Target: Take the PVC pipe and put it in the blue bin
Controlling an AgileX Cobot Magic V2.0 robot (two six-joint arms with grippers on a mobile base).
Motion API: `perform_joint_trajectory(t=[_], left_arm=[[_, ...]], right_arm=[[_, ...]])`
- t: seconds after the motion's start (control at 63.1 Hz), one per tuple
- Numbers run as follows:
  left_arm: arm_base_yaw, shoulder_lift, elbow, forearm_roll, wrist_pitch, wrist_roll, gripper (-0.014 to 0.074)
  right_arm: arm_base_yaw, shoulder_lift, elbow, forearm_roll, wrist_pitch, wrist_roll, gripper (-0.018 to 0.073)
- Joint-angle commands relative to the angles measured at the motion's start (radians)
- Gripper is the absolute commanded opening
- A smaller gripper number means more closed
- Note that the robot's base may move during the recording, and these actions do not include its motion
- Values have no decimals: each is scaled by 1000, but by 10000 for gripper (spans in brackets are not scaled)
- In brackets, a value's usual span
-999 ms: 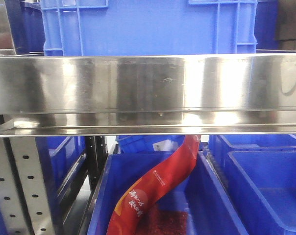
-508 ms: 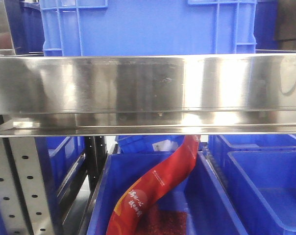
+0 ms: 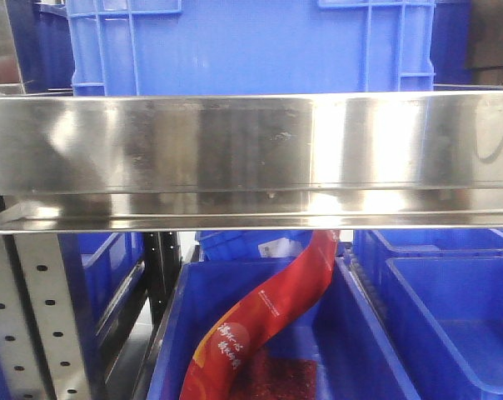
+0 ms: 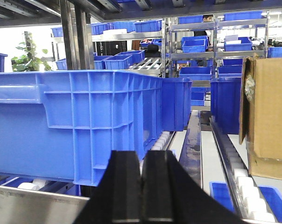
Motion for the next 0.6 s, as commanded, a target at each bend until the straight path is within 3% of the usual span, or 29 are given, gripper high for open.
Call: perform_joint_trajectory(t=[0.0,0.587], left_arm=[[5,-30,20,-6,-10,-6,-111],[5,-44,63,6,-37,-6,-111]], right_arm=[[-5,-5,2,1,-10,-6,-158],[-5,-5,2,1,-10,-6,-158]])
